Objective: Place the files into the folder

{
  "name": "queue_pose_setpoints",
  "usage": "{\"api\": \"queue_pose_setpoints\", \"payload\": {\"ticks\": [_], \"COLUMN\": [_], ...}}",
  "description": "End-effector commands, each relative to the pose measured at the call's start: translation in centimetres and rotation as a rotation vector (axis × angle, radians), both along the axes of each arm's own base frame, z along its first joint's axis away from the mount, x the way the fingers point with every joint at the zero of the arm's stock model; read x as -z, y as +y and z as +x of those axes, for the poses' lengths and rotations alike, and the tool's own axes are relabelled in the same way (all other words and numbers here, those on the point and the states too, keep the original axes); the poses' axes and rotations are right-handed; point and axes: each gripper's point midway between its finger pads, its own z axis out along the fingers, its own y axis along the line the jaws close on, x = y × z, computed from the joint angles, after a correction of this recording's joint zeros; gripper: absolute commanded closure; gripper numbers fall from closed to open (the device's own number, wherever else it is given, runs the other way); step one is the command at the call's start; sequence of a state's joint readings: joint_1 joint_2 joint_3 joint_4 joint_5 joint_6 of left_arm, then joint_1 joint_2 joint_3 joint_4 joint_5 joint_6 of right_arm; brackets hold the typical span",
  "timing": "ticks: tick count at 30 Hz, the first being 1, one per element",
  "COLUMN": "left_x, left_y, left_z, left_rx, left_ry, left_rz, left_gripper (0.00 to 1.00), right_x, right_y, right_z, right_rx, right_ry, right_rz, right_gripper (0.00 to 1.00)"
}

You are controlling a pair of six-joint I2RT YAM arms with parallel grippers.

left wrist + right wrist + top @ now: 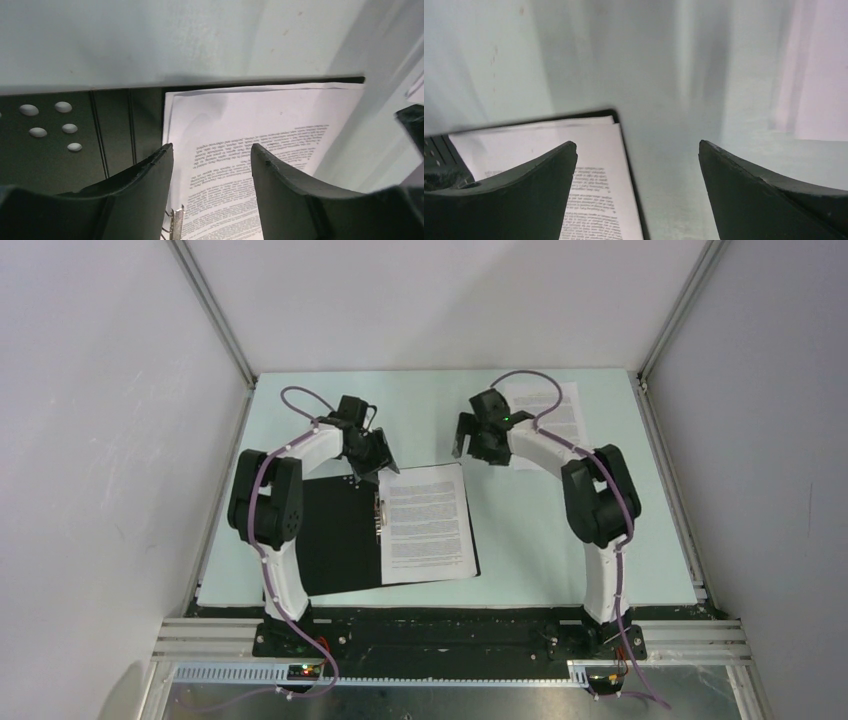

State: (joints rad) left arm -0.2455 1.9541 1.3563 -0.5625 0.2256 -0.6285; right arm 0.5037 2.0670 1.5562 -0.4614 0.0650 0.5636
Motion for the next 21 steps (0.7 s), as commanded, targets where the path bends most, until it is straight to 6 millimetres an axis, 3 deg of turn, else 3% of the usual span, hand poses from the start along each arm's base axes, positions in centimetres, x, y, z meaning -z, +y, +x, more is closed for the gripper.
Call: {"api": "queue_pose_setpoints", "payload": {"ticks": [1,5,10,15,21], "left_x": [-5.9,-8.4,-9.9,-10.8,-11.4], "left_y": [-2.0,-3.5,-4.2,-4.1,-4.5], "left_z": [1.4,0.3,-1.6,-2.8,-3.3], "left_rx": [0.027,0.057,0.094,0.116,0.136], "left_ry": [-0.131,-0.167,-0.188,-0.211,-0.222], "left_rz": [-0.095,-0.137,-0.167,-0.184,-0.211], "left_gripper": [0.36,0.36,0.36,0.36,0.36], "right_x": [-4.0,-1.9,0.2,1.0,3.3], "right_y": [-5.5,-9.1,-12.4,-12.6,-13.0], "right_z": [2.2,2.5,2.9,3.8,4.6], "right_rx": [0.118,0.15,0.174,0.14,0.144], "right_ry": [-0.116,-0.086,-0.032,-0.014,0.051], "right_rz": [-0.12,-0.267,-0.326,-0.306,-0.324], "right_gripper": [0.04,0.06,0.07,0.07,0.08]}}
